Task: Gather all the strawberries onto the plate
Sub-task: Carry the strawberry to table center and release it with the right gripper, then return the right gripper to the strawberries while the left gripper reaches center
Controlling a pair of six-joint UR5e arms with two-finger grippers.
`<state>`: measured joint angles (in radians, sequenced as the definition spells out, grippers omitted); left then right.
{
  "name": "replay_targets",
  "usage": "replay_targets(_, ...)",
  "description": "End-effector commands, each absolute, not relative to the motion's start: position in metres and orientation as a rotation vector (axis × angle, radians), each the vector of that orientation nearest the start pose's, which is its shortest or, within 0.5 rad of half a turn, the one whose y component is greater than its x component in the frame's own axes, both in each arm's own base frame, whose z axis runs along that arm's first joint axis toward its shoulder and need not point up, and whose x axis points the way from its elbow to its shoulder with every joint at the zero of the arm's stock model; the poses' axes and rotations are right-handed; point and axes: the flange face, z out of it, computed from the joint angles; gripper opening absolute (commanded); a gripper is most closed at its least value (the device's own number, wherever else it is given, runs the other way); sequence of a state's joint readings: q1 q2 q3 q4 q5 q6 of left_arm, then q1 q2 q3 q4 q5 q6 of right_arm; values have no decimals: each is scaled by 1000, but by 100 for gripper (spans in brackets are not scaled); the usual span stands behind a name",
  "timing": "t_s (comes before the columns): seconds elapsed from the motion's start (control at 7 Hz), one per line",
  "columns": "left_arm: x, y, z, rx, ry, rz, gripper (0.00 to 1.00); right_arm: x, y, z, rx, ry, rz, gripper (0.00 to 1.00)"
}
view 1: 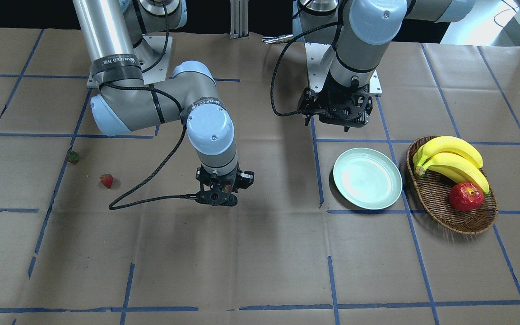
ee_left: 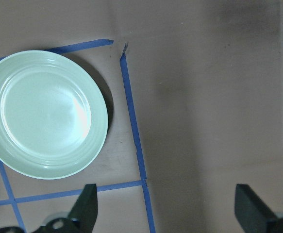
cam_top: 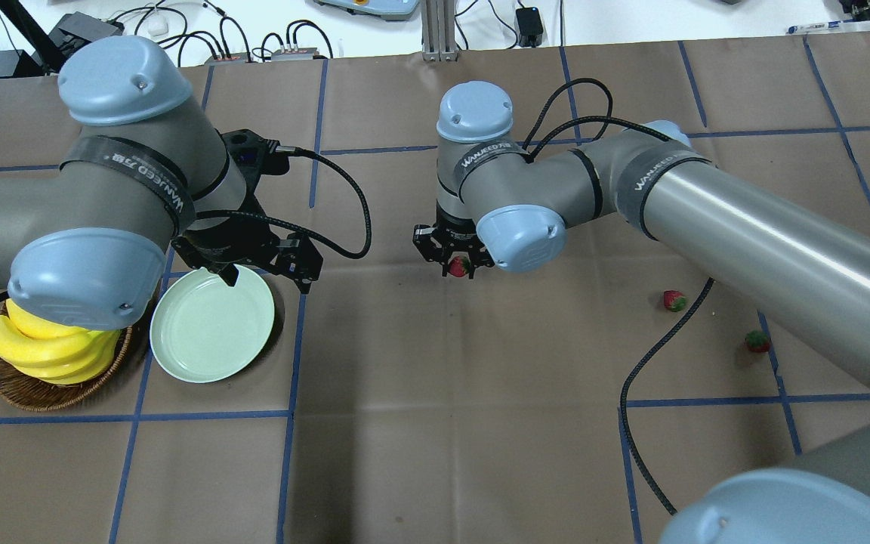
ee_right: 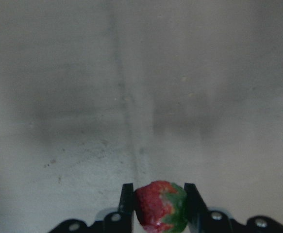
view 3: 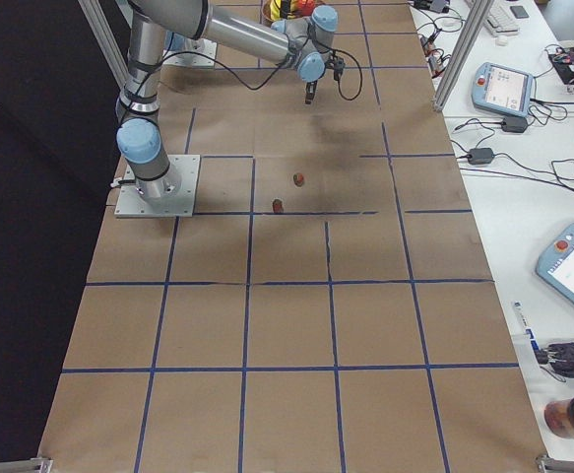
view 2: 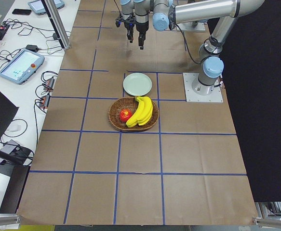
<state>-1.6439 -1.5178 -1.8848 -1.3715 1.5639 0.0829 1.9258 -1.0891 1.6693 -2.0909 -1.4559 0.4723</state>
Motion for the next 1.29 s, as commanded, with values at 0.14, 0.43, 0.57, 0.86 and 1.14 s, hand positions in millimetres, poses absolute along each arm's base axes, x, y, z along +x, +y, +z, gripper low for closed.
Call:
replay_targets(0.14,-166,-433,388,250,3136,73,100,366,-536,195,234,2997,143,82)
replay_targets(0.43,-166,-434,388,251,3140,72,100,354,-544,219,240,2984,95,100)
replay_targets(0.57,-166,-435,386,248,3143,77,100,340,-546,248,243,2975,44,100)
replay_targets(0.86,-168,-441,376,228,3153,-14,100,245,-553,310,181,3006,83,100)
replay_targets(1.14,-171,-435,347,125,3208,47,100,158,-548,348,69,3114,117,100)
